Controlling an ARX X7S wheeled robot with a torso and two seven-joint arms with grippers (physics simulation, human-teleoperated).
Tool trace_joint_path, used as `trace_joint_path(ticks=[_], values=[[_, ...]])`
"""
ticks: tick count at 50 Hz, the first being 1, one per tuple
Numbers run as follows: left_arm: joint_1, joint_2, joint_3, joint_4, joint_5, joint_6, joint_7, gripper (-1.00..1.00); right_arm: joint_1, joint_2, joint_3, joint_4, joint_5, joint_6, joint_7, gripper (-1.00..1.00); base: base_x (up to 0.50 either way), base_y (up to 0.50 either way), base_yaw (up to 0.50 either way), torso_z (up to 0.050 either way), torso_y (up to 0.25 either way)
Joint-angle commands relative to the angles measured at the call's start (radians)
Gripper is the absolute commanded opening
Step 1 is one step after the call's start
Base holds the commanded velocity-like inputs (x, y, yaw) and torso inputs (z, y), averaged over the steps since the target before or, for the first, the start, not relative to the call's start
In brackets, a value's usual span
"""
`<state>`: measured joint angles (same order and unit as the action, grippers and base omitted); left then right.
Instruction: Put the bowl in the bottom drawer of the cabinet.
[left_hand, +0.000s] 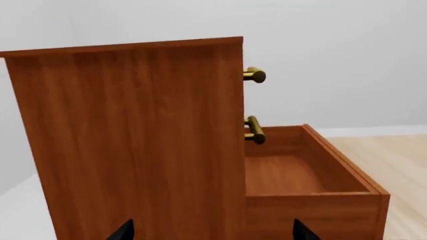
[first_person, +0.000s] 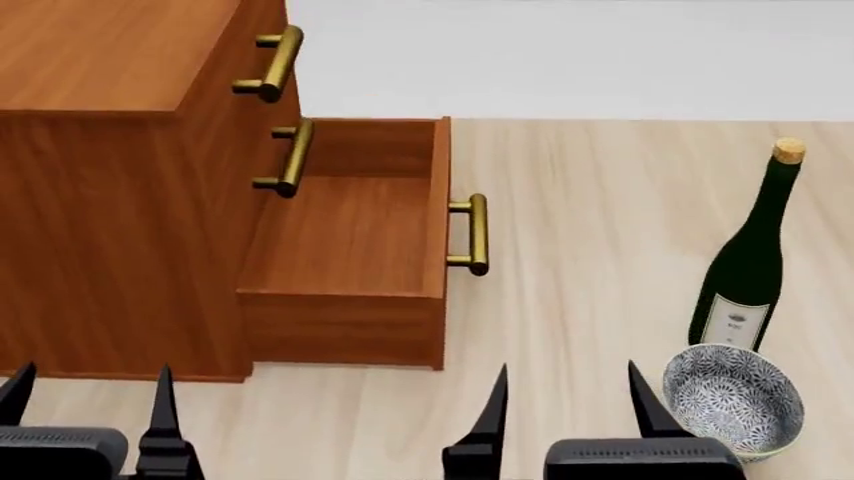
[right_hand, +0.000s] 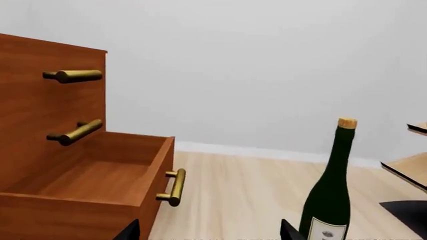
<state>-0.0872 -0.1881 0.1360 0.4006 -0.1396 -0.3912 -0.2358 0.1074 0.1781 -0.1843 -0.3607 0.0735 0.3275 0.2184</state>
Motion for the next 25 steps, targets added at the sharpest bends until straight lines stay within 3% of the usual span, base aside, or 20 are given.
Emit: trace_joint_path(ticks=[1,4,16,25], values=[[0.016,-0.008,0.007,0.001,0.003,0.010,-0.013,1.00,-0.001,0.005,-0.002,0.021,0.012,-0.006,0.005,1.00,0.00,0.00,0.00,0.000,0.000],[0.018,-0.010,0.008,-0.001,0.002,0.011,-0.014,1.00,0.001,0.003,0.005,0.022,0.034,0.005,-0.001,1.00,0.00,0.00,0.00,0.000,0.000],[0.029,-0.020,0.008,0.003,-0.001,0.014,-0.023,1.00,0.007,0.011,-0.009,0.035,0.017,-0.003,0.014,1.00,0.49,0.01,0.00,0.000,0.000],[0.038,-0.025,0.011,0.013,-0.003,0.015,-0.030,1.00,0.011,0.017,-0.024,0.047,0.001,0.003,0.029,1.00,0.04,0.08,0.00,0.000,0.000]])
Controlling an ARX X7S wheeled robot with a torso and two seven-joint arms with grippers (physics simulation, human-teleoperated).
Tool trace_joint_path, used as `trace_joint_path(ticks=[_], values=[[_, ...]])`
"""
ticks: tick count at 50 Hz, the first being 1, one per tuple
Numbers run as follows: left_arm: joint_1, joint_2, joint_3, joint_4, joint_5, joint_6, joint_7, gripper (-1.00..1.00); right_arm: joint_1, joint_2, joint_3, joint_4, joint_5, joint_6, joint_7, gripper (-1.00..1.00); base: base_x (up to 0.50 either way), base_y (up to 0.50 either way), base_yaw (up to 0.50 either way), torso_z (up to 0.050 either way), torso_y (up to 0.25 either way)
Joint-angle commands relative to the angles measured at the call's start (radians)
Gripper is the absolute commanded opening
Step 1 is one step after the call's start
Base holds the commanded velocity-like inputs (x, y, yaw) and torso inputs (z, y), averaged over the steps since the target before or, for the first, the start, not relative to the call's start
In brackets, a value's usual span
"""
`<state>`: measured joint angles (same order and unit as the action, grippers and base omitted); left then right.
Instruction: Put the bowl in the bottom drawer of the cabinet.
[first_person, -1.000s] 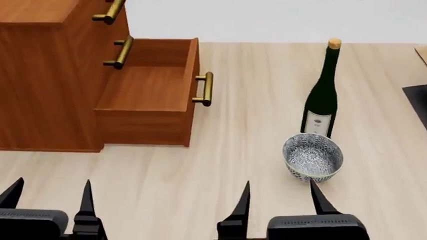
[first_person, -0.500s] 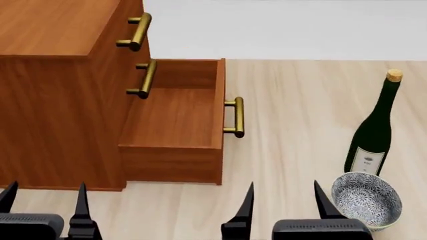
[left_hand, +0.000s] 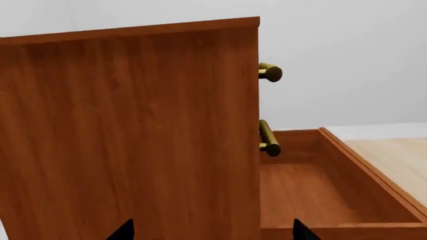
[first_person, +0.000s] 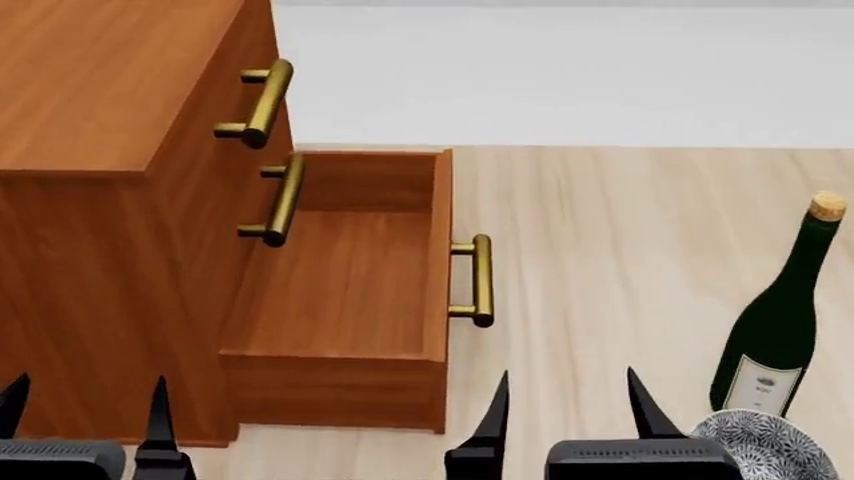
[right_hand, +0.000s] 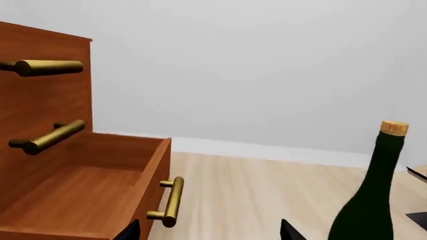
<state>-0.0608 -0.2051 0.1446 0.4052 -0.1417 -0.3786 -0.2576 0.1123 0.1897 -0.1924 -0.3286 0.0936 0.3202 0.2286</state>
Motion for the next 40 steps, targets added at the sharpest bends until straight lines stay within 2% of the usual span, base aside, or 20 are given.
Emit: trace_joint_path(ticks=[1,6,16,30,40], values=[[0.012,-0.009,0.003,0.010,-0.002,0.002,-0.009,1.00,0.004,0.005,-0.014,0.015,-0.007,0.002,0.011,1.00,0.29,0.50,0.00,0.000,0.000],[0.025,-0.015,0.002,0.033,-0.008,-0.014,-0.013,1.00,0.004,0.003,-0.010,0.025,-0.004,-0.008,0.020,1.00,0.28,0.48,0.00,0.000,0.000],[0.185,-0.067,-0.029,0.216,-0.038,-0.058,-0.025,1.00,0.009,0.004,-0.003,0.045,0.008,-0.023,0.026,1.00,0.00,0.00,0.00,0.000,0.000],[0.263,-0.089,-0.044,0.290,-0.063,-0.078,-0.034,1.00,0.023,0.007,-0.008,0.062,0.028,-0.013,0.023,1.00,0.00,0.00,0.00,0.000,0.000],[0.259,-0.091,-0.040,0.286,-0.069,-0.078,-0.036,1.00,0.025,0.011,-0.014,0.058,0.034,0.008,0.028,1.00,0.50,0.00,0.00,0.000,0.000]])
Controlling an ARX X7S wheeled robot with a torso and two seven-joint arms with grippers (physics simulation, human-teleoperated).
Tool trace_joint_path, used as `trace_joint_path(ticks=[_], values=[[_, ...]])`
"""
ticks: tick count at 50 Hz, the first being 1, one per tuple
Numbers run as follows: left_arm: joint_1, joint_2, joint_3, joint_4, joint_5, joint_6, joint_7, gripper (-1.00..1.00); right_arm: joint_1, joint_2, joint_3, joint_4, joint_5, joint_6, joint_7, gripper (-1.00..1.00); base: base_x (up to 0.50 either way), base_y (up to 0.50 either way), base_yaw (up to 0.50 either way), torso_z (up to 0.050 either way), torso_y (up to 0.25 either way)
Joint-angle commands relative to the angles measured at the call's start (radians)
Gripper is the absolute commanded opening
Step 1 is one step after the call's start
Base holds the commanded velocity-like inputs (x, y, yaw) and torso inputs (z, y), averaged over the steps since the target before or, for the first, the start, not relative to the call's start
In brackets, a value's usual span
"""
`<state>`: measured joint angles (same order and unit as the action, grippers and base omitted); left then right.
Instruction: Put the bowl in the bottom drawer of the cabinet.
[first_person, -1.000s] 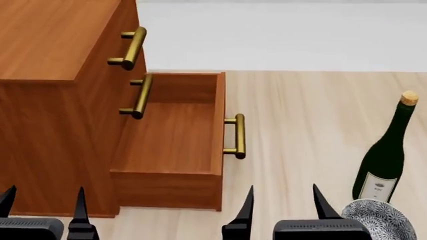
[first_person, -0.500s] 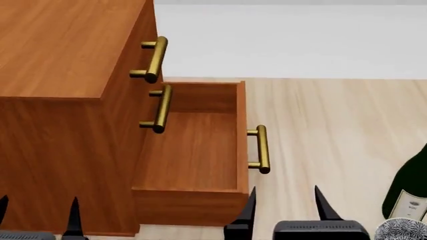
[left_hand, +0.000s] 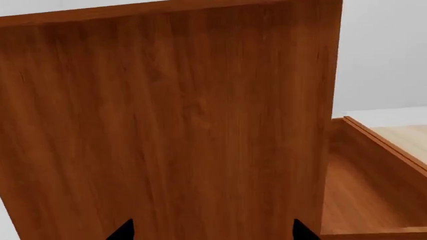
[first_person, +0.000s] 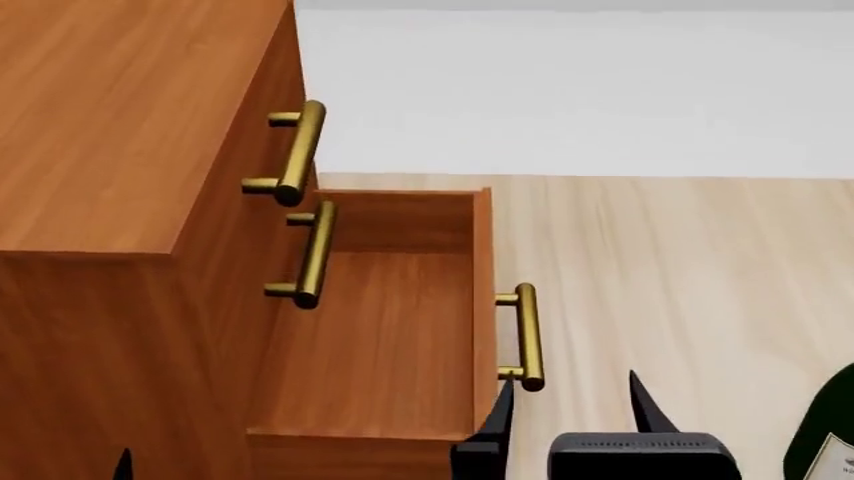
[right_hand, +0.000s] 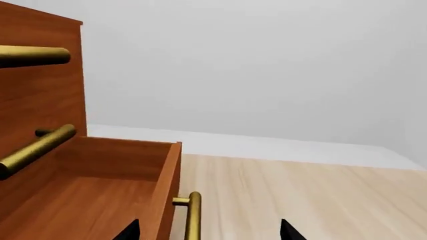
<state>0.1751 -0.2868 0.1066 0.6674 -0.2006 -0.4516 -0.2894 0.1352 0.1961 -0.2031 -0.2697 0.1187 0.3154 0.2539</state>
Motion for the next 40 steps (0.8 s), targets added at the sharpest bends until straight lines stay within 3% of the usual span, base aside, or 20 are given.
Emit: trace_joint_path(ticks=[1,12,23,31,40], values=[[0.023,-0.010,-0.001,0.024,-0.009,-0.003,-0.005,1.00,0.002,0.006,-0.004,0.002,0.012,0.010,0.001,1.00,0.50,0.00,0.00,0.000,0.000],[0.022,-0.012,-0.001,0.022,-0.016,-0.001,-0.011,1.00,0.002,0.009,-0.009,0.003,0.006,0.010,0.017,1.00,0.48,0.00,0.00,0.000,0.000],[0.029,-0.017,-0.002,0.026,-0.019,0.010,-0.016,1.00,-0.001,0.018,-0.025,-0.007,0.010,0.021,0.012,1.00,0.00,0.00,0.00,0.000,0.000],[0.034,-0.019,-0.005,0.025,-0.024,0.017,-0.019,1.00,-0.002,0.020,-0.025,-0.011,0.007,0.034,0.027,1.00,0.45,0.00,0.00,0.000,0.000],[0.046,-0.017,-0.034,0.042,-0.059,0.039,-0.017,1.00,-0.018,0.032,-0.028,-0.050,0.005,0.042,0.036,1.00,0.00,0.00,0.00,0.000,0.000]])
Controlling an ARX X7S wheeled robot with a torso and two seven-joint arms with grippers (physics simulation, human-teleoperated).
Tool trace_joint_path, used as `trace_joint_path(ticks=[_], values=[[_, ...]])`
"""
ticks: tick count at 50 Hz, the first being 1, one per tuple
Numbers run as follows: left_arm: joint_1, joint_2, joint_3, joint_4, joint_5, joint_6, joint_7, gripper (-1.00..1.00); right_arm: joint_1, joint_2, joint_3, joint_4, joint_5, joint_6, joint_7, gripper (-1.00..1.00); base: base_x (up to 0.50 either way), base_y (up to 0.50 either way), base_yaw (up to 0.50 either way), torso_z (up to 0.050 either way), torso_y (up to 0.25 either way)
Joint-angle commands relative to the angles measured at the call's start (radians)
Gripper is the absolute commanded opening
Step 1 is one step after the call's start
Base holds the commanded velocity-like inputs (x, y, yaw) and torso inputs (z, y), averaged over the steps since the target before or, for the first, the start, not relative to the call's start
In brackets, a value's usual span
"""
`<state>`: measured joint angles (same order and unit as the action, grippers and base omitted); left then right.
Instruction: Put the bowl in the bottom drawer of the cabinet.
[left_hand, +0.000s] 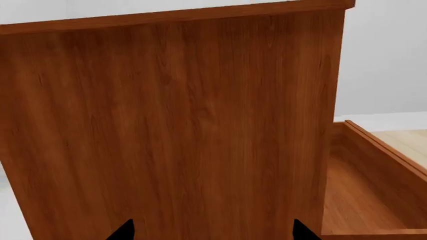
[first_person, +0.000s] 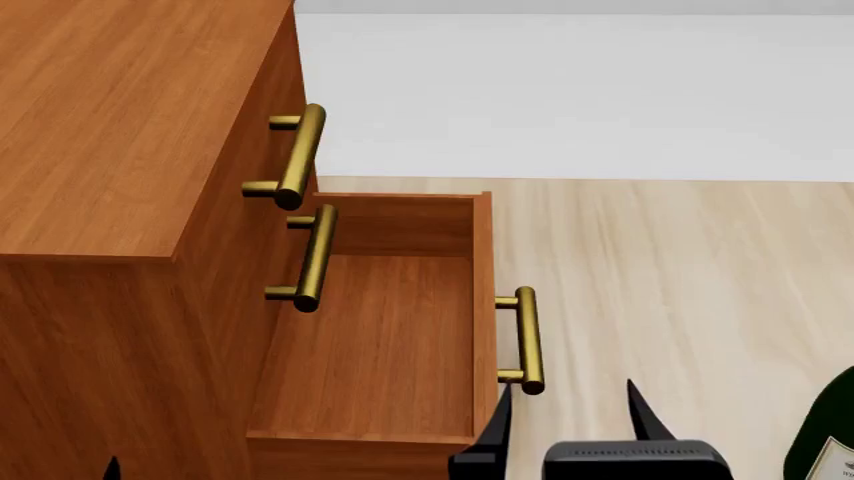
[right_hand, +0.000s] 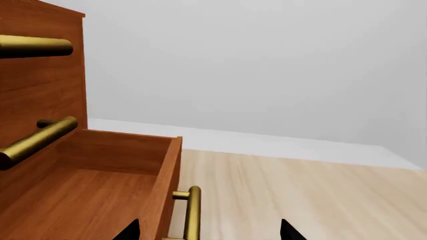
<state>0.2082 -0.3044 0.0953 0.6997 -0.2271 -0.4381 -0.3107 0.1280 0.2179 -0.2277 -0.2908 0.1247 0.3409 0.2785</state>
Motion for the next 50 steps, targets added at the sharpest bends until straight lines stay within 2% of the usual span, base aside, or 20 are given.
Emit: trace_joint_path(ticks=[1,15,26,42,50], values=[[0.013,0.002,-0.025,0.007,-0.036,0.028,0.005,1.00,-0.011,0.011,-0.003,-0.033,-0.001,0.019,0.013,1.00,0.00,0.00,0.00,0.000,0.000],[0.000,-0.005,-0.016,-0.001,-0.042,0.011,0.001,1.00,-0.075,0.100,0.080,-0.272,0.061,0.210,0.023,1.00,0.00,0.00,0.00,0.000,0.000],[-0.008,-0.008,-0.009,-0.015,-0.041,0.017,0.001,1.00,-0.141,0.198,0.270,-0.474,0.214,0.472,0.000,1.00,0.00,0.00,0.00,0.000,0.000],[-0.023,-0.011,-0.002,-0.047,-0.049,0.033,0.007,1.00,-0.266,0.231,0.557,-0.573,0.385,0.687,-0.006,1.00,0.00,0.00,0.00,0.000,0.000],[-0.034,-0.010,0.004,-0.067,-0.048,0.044,0.009,1.00,-0.321,0.219,0.743,-0.612,0.483,0.793,-0.014,1.00,0.00,0.00,0.00,0.000,0.000]])
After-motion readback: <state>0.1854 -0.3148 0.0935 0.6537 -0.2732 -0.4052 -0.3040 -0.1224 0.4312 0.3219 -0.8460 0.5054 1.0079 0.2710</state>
